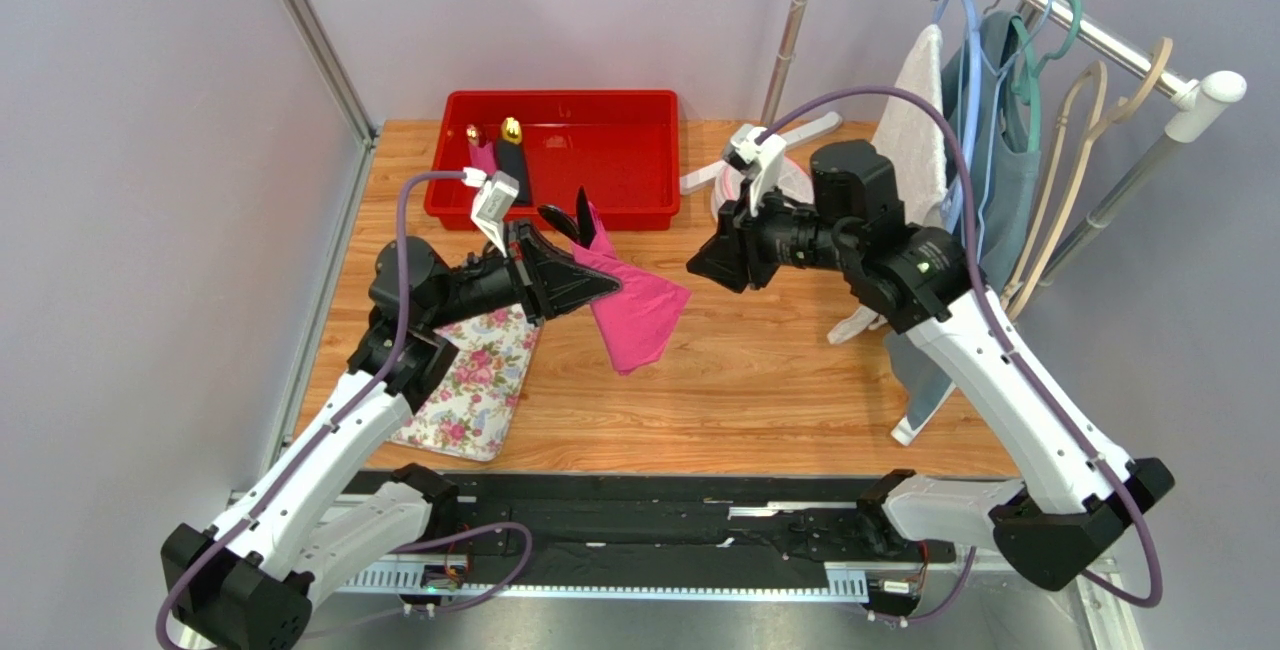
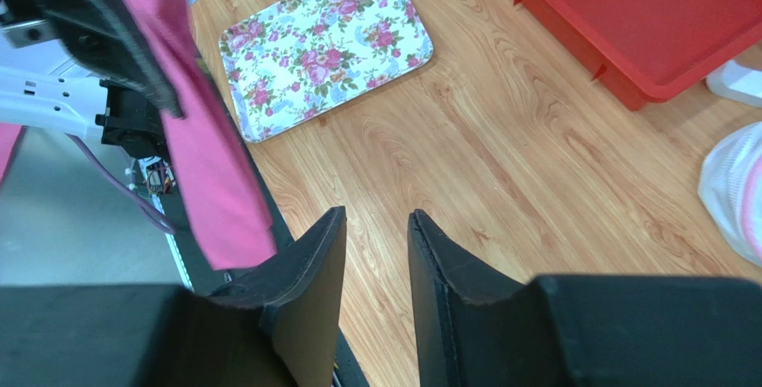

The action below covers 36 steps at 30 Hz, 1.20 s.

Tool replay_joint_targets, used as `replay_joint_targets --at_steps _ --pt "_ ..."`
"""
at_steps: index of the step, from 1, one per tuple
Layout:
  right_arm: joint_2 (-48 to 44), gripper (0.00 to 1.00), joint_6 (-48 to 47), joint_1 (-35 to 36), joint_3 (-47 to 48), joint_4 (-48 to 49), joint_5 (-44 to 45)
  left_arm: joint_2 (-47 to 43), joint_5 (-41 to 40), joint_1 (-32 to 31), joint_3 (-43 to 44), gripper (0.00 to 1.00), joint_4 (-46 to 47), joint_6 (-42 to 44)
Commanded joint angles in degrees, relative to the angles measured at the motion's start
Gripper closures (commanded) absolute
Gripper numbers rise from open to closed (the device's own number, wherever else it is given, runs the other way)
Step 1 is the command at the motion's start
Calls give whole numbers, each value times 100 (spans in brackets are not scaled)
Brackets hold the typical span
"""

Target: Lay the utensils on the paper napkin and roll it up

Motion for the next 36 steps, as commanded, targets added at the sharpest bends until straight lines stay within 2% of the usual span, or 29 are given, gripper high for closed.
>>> replay_joint_targets --at_steps 1,6,11,19,30,36 --pt "-370 61 -173 -4 404 -416 -24 35 -525 18 379 100 -308 435" --pt "-406 48 363 232 263 -163 -343 158 -613 18 537 100 -422 400" --pt "-248 45 583 584 114 198 -361 193 -578 18 555 100 -317 225" --pt "253 44 970 839 70 814 -677 193 -402 18 546 100 -115 -22" --pt "412 43 1155 997 -238 1411 -940 219 159 0 502 100 614 -602" --pt "421 45 1216 1024 -256 1622 -1546 254 336 0 432 100 1063 -874"
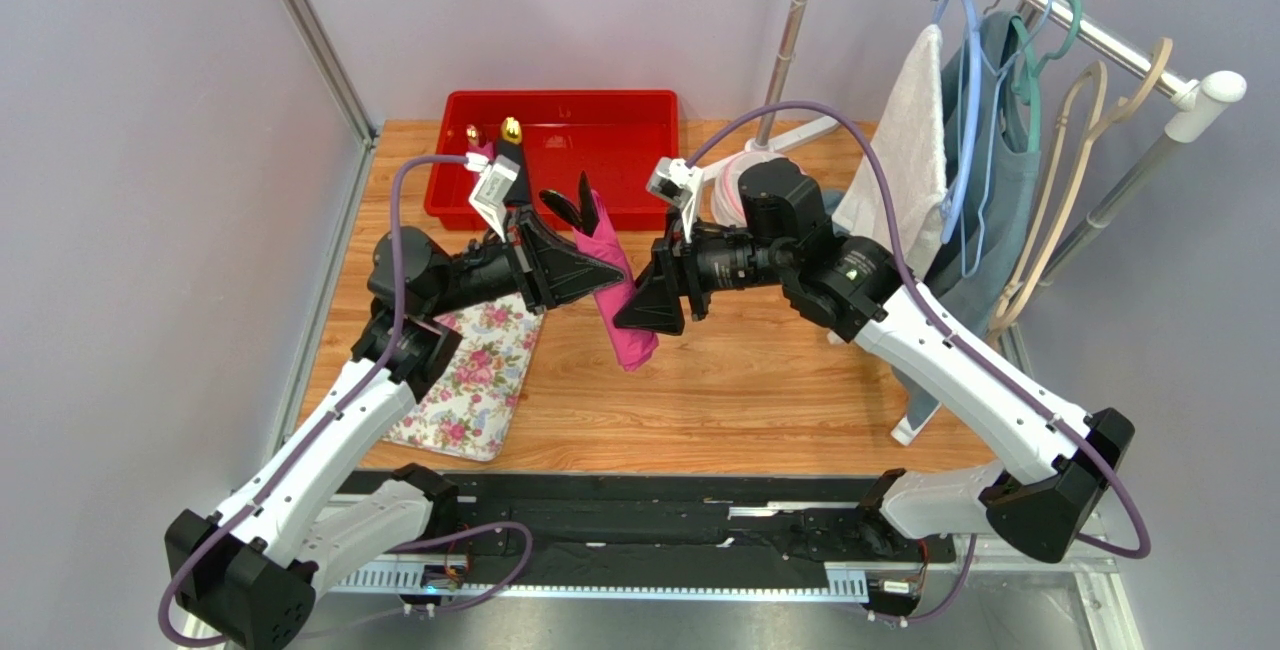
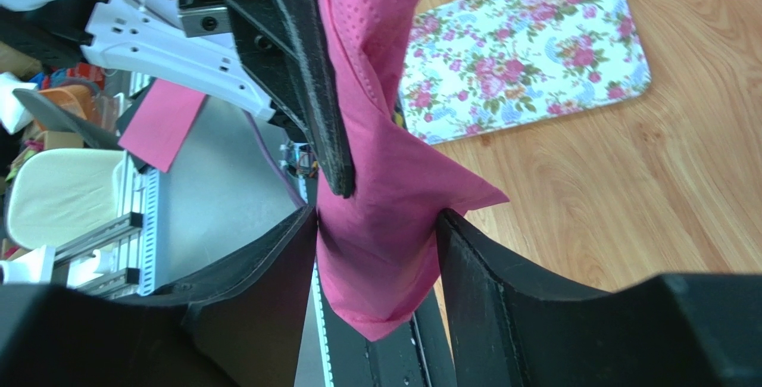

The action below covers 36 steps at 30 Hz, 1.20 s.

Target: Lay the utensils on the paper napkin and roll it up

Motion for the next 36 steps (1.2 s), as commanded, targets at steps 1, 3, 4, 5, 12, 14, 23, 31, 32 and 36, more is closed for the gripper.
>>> replay_joint_targets --at_steps 1,3,4,5,12,14,23,31,32,36 --pt "-43 45 108 60 24 514 -705 -25 242 0 158 100 864 -313" --pt "-69 45 134 86 -29 620 -882 -25 312 -8 158 100 926 -392" --pt "-87 45 161 87 -46 646 -995 -17 321 -8 158 100 996 -418" --pt "-87 46 187 87 -90 725 -1040 -16 338 -8 167 100 1032 -453" --pt "-122 64 591 113 -178 1235 -1409 -25 409 -17 194 100 1242 -594" --pt "-122 69 731 122 -213 1366 -1480 -25 418 -26 211 100 1278 -638" --pt "-113 100 1101 130 -222 1631 -1481 -60 471 -43 264 100 1270 -639" --pt "-166 100 856 104 85 1315 -839 -368 -302 88 264 49 -390 117" --pt "-166 100 838 104 155 1262 -821 -394 -416 114 255 45 -496 161" --pt "-157 100 750 95 244 1209 -707 -447 -523 229 211 37 -822 267"
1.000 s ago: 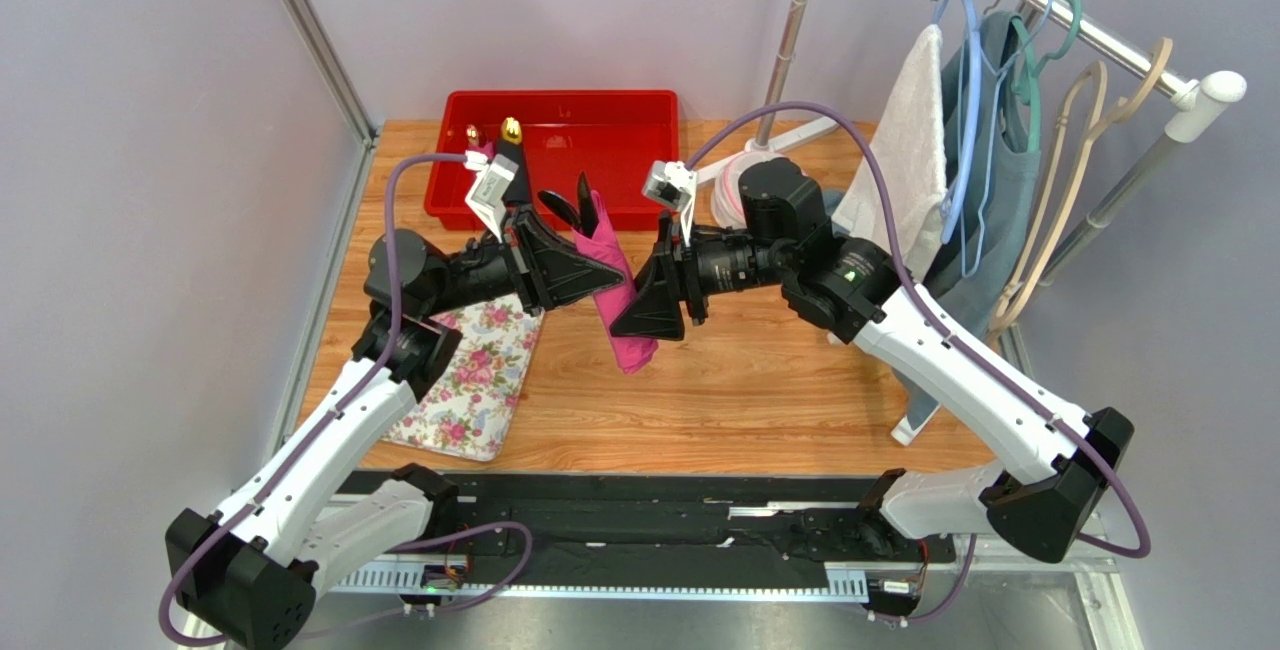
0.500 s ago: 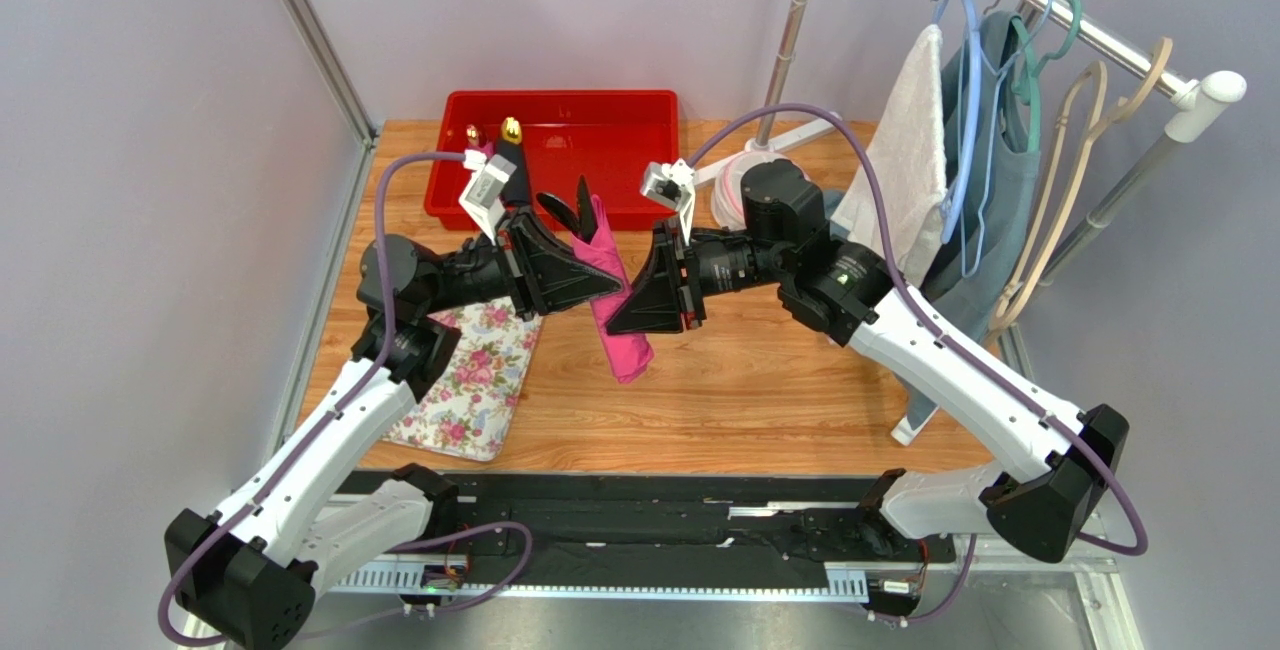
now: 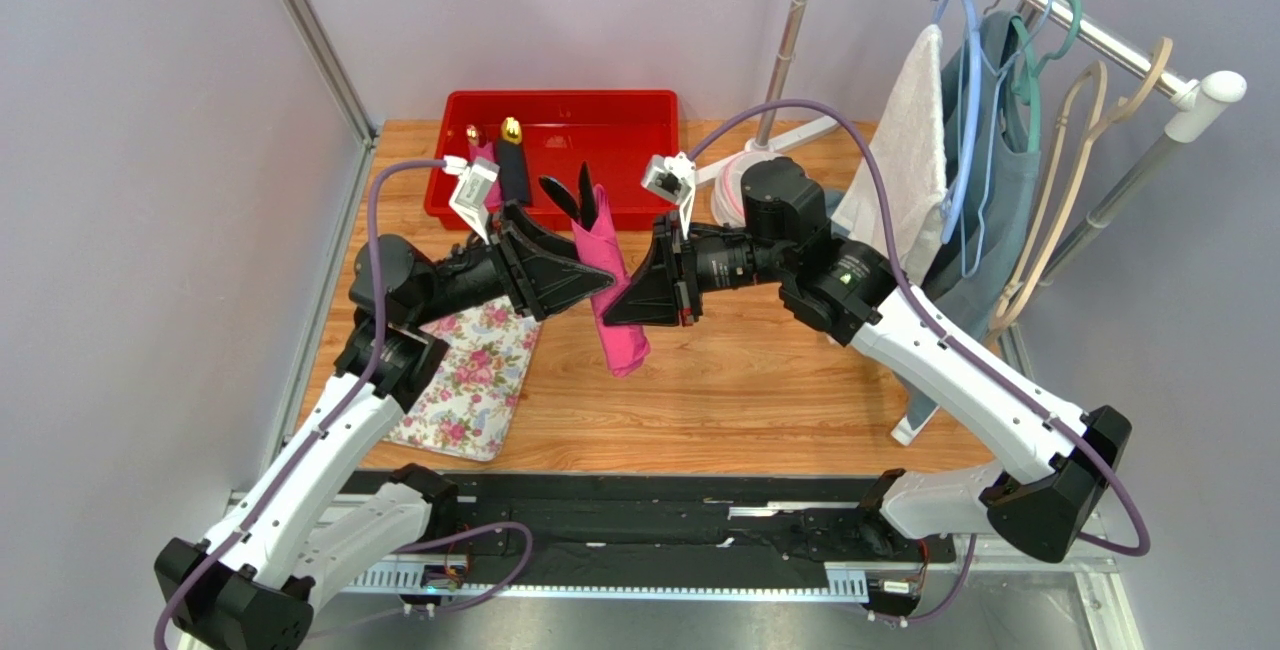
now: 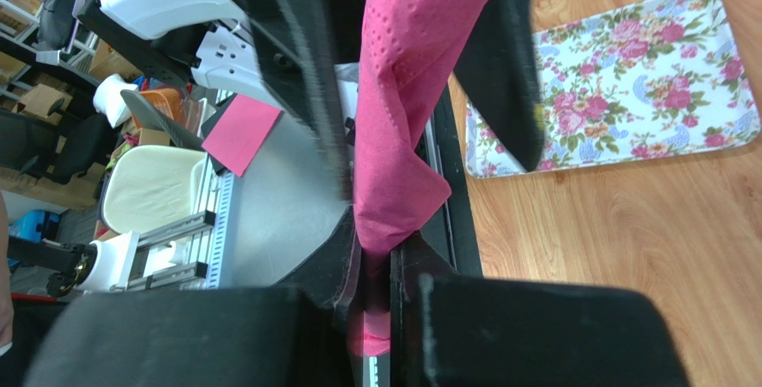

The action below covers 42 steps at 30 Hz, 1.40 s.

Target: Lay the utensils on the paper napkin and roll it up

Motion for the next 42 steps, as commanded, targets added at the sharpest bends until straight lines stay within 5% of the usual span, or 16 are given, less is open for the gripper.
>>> replay_joint_targets --at_steps 1,9,20,32,33,39,42 --pt "-148 100 -76 23 430 269 176 -95 -341 107 115 36 -543 355" --pt "-78 100 108 15 412 568 -87 98 247 98 -237 34 959 -559" --pt "71 100 222 14 500 717 -43 239 318 -43 -377 33 1452 -1043" --pt "133 100 363 14 561 1016 -43 265 239 -113 -413 83 1549 -1271" --pt "133 100 363 14 561 1034 -43 265 230 -113 -413 98 1549 -1289" --pt "150 100 249 14 579 929 -78 265 186 -78 -281 100 1593 -1245" --pt "115 88 161 14 553 762 -52 274 204 -17 -220 100 1575 -1236"
